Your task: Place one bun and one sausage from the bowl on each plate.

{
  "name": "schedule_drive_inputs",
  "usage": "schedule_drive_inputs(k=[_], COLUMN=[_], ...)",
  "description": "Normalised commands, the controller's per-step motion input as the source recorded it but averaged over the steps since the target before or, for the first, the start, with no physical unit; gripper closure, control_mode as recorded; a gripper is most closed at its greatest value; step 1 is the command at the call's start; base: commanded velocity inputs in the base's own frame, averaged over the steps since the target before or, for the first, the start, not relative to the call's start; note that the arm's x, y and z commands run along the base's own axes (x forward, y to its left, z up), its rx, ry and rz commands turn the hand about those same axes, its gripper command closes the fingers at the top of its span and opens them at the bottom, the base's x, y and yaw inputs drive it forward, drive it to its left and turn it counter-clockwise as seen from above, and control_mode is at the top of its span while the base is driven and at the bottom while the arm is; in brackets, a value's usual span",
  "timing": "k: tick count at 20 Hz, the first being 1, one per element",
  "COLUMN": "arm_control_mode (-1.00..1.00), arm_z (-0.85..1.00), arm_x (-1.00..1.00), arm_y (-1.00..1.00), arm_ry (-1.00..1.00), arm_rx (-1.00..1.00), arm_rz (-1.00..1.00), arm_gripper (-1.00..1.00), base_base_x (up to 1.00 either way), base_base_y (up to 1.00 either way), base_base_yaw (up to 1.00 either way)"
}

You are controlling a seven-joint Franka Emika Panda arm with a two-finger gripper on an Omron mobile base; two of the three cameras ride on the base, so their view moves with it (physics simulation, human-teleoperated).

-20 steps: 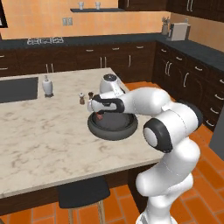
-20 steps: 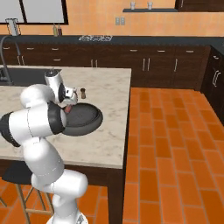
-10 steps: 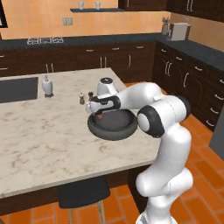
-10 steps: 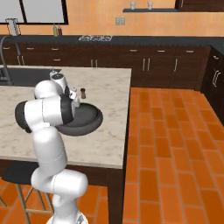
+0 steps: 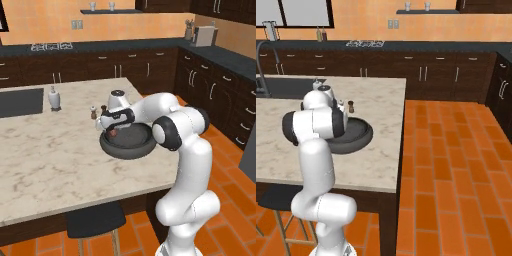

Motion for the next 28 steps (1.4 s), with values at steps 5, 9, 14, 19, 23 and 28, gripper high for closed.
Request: schedule_drive_inputs(k=[5, 9, 14, 19, 23, 28], arm_control_mode=[-1.00, -1.00, -1.00, -1.00, -1.00, -1.00], arm_z=[-0.19, -0.01, 0.00, 0.41, 0.99, 0.54], arm_x=[0.02, 0.00, 0.00, -0.35, -0.97, -1.00], arm_y=[0.00, 0.00, 0.00, -0.29, -0.79, -0.71], arm_ry=[0.00, 0.05, 0.05, 0.02, -0.02, 0.00], arm_rx=[0.00, 0.00, 0.00, 0.00, 0.00, 0.01], arm_rz=[0.00, 0.00, 0.00, 0.00, 0.01, 0.10], arm_gripper=[1.00, 1.00, 1.00, 1.00, 1.00, 1.00], base_base_x=[0.00, 0.00, 0.00, 0.00, 0.00, 0.00], base_base_y=[0.00, 0.00, 0.00, 0.00, 0.00, 0.00], base_base_yaw=[0.00, 0.00, 0.00, 0.00, 0.00, 0.00])
